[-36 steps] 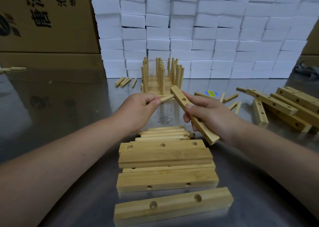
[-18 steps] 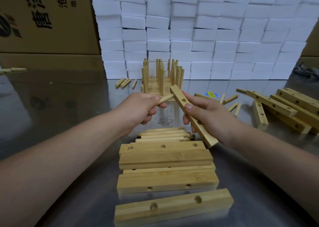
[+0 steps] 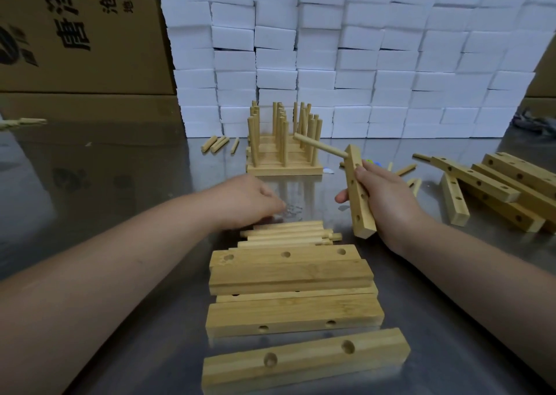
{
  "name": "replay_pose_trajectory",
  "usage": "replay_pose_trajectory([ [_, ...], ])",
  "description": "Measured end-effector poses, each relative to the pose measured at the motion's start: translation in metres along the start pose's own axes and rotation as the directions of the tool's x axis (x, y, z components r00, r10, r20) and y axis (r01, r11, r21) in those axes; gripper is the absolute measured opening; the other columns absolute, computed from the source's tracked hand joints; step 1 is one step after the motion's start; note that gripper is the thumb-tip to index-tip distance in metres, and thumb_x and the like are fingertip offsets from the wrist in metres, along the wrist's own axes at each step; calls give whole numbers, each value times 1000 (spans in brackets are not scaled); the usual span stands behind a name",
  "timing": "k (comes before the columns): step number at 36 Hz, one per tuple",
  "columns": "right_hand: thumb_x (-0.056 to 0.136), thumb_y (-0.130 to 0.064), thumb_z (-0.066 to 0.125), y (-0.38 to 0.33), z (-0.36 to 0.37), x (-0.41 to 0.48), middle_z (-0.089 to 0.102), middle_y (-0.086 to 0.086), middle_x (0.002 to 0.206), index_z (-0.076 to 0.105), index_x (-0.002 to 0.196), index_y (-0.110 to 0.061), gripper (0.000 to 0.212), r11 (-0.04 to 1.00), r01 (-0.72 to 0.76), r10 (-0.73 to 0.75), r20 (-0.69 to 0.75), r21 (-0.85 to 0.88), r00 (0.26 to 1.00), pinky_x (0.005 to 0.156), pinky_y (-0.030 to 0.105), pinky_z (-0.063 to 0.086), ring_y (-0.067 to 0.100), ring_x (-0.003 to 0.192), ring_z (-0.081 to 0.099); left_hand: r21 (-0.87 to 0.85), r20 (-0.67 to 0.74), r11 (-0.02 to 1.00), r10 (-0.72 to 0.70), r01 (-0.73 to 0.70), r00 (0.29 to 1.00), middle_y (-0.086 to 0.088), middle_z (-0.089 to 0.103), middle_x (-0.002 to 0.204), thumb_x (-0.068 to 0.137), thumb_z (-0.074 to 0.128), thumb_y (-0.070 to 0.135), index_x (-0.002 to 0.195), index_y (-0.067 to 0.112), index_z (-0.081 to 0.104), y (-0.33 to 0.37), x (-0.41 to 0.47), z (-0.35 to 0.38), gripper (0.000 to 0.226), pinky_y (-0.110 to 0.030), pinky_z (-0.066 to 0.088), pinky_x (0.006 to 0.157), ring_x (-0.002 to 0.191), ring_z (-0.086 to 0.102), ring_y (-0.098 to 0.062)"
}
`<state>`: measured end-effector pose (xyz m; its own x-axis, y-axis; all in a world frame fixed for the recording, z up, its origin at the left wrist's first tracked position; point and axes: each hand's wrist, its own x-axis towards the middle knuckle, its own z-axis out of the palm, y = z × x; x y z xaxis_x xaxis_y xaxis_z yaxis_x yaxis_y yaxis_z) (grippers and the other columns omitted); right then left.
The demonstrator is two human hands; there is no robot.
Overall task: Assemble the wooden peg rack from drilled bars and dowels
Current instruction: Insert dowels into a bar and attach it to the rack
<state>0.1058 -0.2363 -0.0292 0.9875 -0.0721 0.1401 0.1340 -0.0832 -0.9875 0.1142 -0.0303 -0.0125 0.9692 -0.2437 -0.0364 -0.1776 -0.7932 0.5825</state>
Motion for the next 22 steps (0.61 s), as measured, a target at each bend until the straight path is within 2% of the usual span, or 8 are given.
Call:
replay_pose_trajectory([
  [2,100,-29,37,0,2,-1,68,-2,60,59,98,-35,23,997,28,-26,21,-67,999,56,24,40,7,54,52,48,43,999,-12,10,999,13,68,100,88,56,39,97,32,71,1,-1,2,18,-14,37,66,89,57,-3],
  [6,100,-28,36,-1,5,-3,67,-6,60,55,85,-43,29,991,68,-63,48,-114,997,63,29,40,11,63,51,62,59,998,8,-11,998,28,57,86,86,62,33,97,32,71,2,-2,3,14,-9,33,64,82,52,7],
  [10,101,-26,35,-1,4,-3,64,-8,59,57,87,-42,30,992,72,-68,48,-107,997,69,30,40,9,65,53,54,38,998,18,-20,999,23,61,78,85,64,31,80,33,69,2,-2,6,7,-12,36,58,77,56,4],
  [14,98,-18,35,-2,3,-3,63,-5,61,60,93,-40,34,996,55,-51,56,-76,997,65,25,37,-3,54,56,71,31,996,45,-47,999,19,61,81,88,61,31,80,34,65,4,-4,7,10,-13,36,58,77,55,2],
  [16,96,-15,34,-3,3,-3,63,-5,59,60,86,-40,37,995,62,-58,57,-74,997,64,26,37,-5,52,55,47,-17,997,61,-60,998,15,62,81,91,56,30,81,34,63,5,-5,8,12,-16,37,56,75,56,0],
  [18,95,-13,32,-4,2,-3,62,-5,58,59,84,-41,40,996,61,-57,60,-66,997,63,25,38,-4,51,54,-62,-113,995,72,-79,991,10,64,81,93,52,27,82,31,61,5,-5,8,15,-18,41,53,69,58,-2],
  [20,95,-12,30,-6,2,-2,62,-5,57,57,85,-43,42,997,51,-48,63,-52,997,61,24,37,-4,49,53,-183,-195,975,87,-123,977,11,65,77,95,50,24,82,28,60,8,-5,7,17,-12,40,45,56,56,5],
  [22,94,-12,29,-7,2,-3,61,-4,58,56,87,-44,43,998,51,-48,68,-43,997,57,21,37,-4,47,52,-213,-229,962,119,-169,966,14,63,70,95,49,24,80,29,59,12,-7,6,18,-9,34,38,45,50,7],
])
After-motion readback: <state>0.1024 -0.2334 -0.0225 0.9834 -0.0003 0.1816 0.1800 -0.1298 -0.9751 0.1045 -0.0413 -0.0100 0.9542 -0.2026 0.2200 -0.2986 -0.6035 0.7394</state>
